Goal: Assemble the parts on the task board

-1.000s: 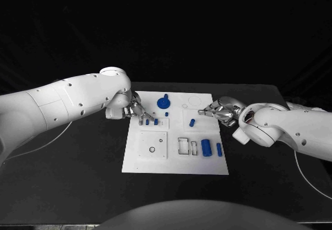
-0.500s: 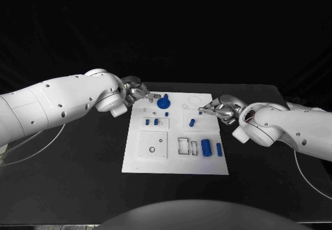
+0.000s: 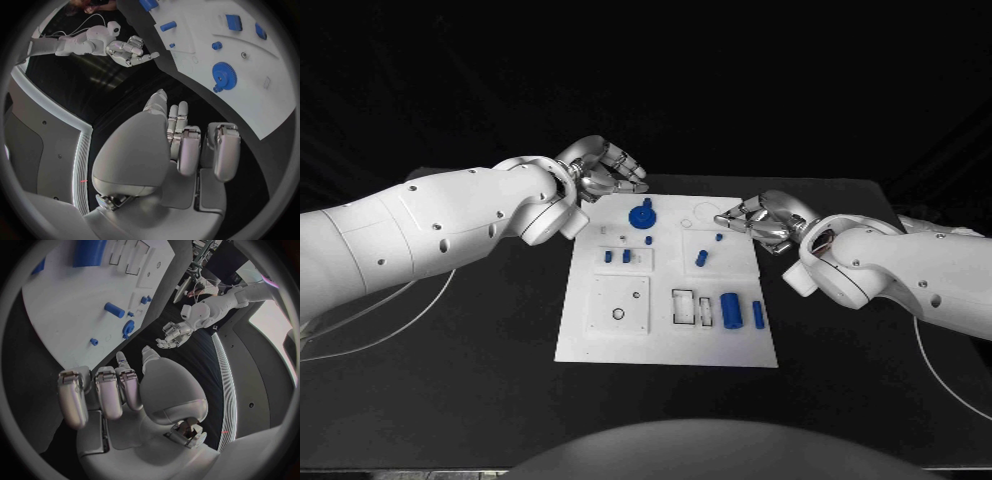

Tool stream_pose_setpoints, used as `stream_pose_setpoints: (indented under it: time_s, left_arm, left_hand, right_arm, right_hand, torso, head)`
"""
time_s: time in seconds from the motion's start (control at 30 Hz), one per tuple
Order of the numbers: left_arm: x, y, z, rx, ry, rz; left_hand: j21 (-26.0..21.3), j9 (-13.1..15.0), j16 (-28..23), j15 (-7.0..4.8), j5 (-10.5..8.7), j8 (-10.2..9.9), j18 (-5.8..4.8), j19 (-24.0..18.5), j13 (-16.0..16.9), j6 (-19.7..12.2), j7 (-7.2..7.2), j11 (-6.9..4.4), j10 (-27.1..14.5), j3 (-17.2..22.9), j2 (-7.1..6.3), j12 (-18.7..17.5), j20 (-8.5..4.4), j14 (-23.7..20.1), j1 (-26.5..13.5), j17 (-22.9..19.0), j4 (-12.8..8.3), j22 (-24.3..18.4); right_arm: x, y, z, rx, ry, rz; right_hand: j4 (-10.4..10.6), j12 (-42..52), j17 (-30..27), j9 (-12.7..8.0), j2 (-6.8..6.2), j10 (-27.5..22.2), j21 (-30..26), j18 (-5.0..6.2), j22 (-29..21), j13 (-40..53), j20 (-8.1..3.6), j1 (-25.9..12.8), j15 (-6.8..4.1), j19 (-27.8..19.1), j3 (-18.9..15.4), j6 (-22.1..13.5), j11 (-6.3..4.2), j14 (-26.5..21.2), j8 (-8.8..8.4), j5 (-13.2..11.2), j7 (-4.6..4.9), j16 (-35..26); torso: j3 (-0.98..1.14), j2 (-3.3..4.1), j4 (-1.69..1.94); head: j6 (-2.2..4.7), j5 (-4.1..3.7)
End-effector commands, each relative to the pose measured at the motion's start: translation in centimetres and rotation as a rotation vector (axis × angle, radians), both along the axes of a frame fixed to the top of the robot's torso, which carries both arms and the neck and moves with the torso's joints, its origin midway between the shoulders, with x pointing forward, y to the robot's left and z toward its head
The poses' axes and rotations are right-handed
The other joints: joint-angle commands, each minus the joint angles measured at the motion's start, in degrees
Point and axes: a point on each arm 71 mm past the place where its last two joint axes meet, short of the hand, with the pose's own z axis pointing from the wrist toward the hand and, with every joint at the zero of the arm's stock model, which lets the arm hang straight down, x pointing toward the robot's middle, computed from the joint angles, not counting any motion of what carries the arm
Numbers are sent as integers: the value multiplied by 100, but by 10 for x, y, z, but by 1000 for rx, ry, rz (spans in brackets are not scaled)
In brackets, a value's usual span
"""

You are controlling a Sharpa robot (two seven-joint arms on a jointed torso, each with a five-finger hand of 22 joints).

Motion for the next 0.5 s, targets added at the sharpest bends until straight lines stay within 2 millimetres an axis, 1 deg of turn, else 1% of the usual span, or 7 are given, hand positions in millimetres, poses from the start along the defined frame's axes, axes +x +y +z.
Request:
stream_pose_setpoints:
  time_s: [0.03,0.07,0.1,0.17,0.23,0.37,0.5]
  left_arm:
    - [-5,-9,-2,93,-158,-99]
    - [-6,-11,-5,124,-182,-121]
    - [-7,-13,-8,146,-198,-136]
    - [-10,-17,-13,205,-244,-176]
    - [-13,-21,-19,265,-282,-221]
    - [-18,-29,-30,362,-328,-301]
    - [-22,-34,-37,416,-349,-349]
  left_hand:
    - [36,-249,15,-15,-386,-151,-86,592,-389,142,-44,-14,193,155,-3,-205,16,603,264,1509,-9,1509]
    - [36,-346,15,-27,-572,-201,-86,592,-552,215,-66,-30,281,227,2,-289,7,603,364,1509,-8,1509]
    - [36,-392,15,-33,-640,-219,-86,592,-633,262,-78,-35,328,265,6,-330,3,603,416,1509,-10,1509]
    - [36,-595,15,-33,-875,-313,-86,592,-979,420,-103,-66,535,422,32,-504,-19,603,557,1509,-18,1509]
    - [36,-724,15,-58,-1044,-359,-86,592,-1204,549,-174,-61,674,520,27,-612,-23,603,618,1509,-30,1509]
    - [36,-845,15,-58,-1167,-383,-86,592,-1433,730,-231,-65,798,648,37,-734,-29,603,695,1509,-22,1509]
    - [36,-910,15,-53,-1234,-397,-86,592,-1547,825,-263,-64,881,717,49,-787,-30,603,713,1509,-15,1509]
  right_arm:
    - [0,1,4,16,-57,12]
    - [0,1,4,16,-59,11]
    - [0,1,4,17,-61,11]
    - [0,1,4,19,-65,10]
    - [0,1,5,20,-70,9]
    - [0,1,5,22,-78,4]
    - [0,1,6,23,-83,-1]
  right_hand:
    - [-34,-28,1506,7,33,591,26,-82,1505,1506,47,33,36,600,-10,53,33,607,25,25,30,23]
    - [-34,-28,1506,7,33,591,26,-82,1505,1506,47,33,36,600,-10,53,33,607,25,25,30,23]
    - [-34,-28,1506,7,33,591,26,-82,1505,1506,47,33,36,600,-10,53,33,607,26,25,30,23]
    - [-32,-28,1506,8,35,591,26,-82,1505,1506,47,32,36,600,-11,55,33,607,27,24,30,23]
    - [-27,-28,1506,9,39,591,26,-82,1505,1506,48,28,37,600,-12,58,34,607,31,22,32,23]
    - [-20,-28,1506,12,45,591,26,-82,1505,1506,49,23,38,600,-14,67,36,607,38,18,35,23]
    - [-15,-28,1506,14,49,591,26,-82,1505,1506,49,20,38,600,-15,71,37,607,42,17,37,23]
  torso:
    - [-5,7,3]
    - [-5,3,4]
    - [-4,3,2]
    - [-4,7,1]
    - [-7,10,4]
    - [-8,9,-1]
    - [-7,10,3]
  head:
    - [2,-1]
    - [-4,-2]
    - [-5,-2]
    - [-10,-1]
    - [-8,-1]
    - [-21,2]
    - [-27,4]
